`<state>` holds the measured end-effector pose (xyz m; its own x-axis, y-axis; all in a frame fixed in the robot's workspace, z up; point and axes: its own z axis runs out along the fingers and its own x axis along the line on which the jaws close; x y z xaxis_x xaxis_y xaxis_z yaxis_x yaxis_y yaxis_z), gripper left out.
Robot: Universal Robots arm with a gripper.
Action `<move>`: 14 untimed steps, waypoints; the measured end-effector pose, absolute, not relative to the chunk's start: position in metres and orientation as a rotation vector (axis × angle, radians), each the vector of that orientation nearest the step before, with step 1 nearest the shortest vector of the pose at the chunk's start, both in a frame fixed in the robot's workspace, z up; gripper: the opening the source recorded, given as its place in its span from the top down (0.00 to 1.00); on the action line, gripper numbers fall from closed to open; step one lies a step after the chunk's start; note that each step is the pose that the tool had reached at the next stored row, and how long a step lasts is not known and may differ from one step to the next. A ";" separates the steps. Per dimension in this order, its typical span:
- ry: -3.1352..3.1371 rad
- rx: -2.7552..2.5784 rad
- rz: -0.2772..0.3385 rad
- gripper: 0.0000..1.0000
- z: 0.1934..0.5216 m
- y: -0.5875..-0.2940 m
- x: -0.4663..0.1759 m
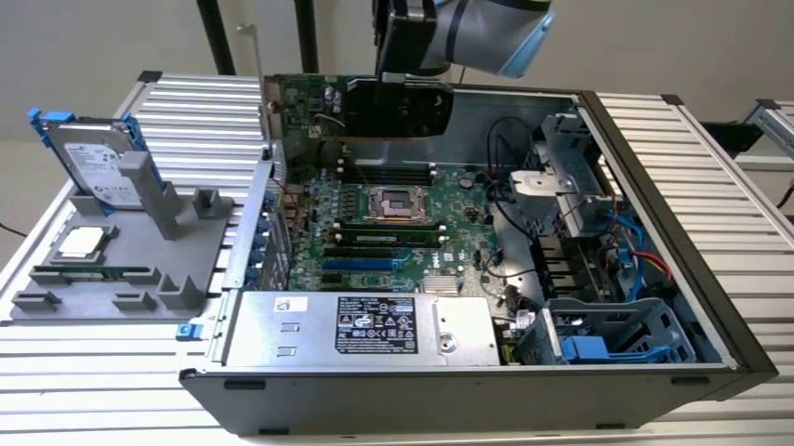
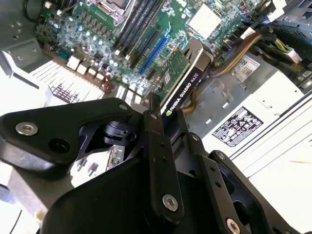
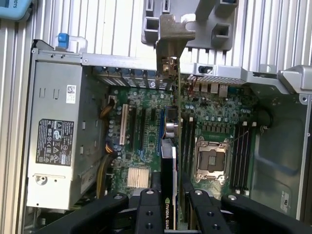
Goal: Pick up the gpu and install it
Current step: 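Insert the gpu into the slot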
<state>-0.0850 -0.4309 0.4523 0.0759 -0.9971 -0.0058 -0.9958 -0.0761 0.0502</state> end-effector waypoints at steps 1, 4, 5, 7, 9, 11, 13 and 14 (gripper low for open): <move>-2.106 2.286 -0.060 1.00 0.452 -0.431 -0.085; -2.088 2.302 -0.059 1.00 0.452 -0.431 -0.085; -2.083 2.307 -0.059 1.00 0.452 -0.431 -0.085; -2.073 2.315 -0.059 1.00 0.453 -0.431 -0.085; -2.064 2.323 -0.059 1.00 0.453 -0.431 -0.085; -2.056 2.330 -0.058 1.00 0.453 -0.431 -0.085; -2.054 2.332 -0.058 1.00 0.453 -0.431 -0.085; -2.054 2.332 -0.058 1.00 0.453 -0.431 -0.085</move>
<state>-0.0850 -0.4309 0.4526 0.1262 -0.9920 -0.0058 -0.9907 -0.1264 0.0501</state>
